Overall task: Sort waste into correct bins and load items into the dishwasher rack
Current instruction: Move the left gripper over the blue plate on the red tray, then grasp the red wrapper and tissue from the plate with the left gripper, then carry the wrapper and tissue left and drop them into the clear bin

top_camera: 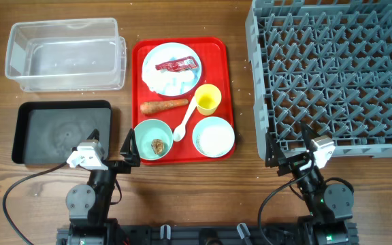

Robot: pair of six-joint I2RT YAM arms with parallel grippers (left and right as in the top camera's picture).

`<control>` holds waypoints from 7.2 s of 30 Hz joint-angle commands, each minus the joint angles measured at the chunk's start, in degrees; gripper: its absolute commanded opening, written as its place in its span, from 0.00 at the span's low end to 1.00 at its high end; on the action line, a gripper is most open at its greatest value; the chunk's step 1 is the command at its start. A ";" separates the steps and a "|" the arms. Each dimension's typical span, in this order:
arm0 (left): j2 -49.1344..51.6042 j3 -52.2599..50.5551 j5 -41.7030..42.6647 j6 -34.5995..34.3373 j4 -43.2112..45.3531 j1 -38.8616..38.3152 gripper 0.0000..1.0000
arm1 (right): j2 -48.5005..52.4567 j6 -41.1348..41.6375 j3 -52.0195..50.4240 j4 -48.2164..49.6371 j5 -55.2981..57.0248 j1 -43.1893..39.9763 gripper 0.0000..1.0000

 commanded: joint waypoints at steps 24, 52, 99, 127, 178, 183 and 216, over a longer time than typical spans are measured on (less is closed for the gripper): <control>55.47 60.26 4.15 0.50 -33.42 0.42 1.00 | 39.41 -6.82 55.30 -21.51 -9.53 0.24 1.00; 61.83 60.37 7.21 -6.01 -37.57 0.42 0.04 | 39.41 -1.75 55.28 -29.68 -8.66 0.24 0.04; 145.79 127.80 -16.33 -18.23 -59.34 -20.55 1.00 | 47.71 2.32 57.48 -46.58 -8.41 0.24 1.00; 121.31 139.97 -11.10 -11.96 -68.78 -8.26 0.04 | 52.70 3.89 57.48 -46.80 -8.46 0.24 1.00; 150.00 140.50 -7.37 -4.00 -69.22 -19.58 0.81 | 52.85 3.87 57.48 -47.50 -8.44 0.24 1.00; 150.77 140.52 -7.34 -4.00 -69.33 -19.58 0.04 | 52.85 3.85 57.48 -47.50 -8.44 0.24 1.00; 127.60 141.98 -12.28 -4.13 -68.39 8.79 1.00 | 52.85 5.62 57.48 -46.49 -8.44 0.24 1.00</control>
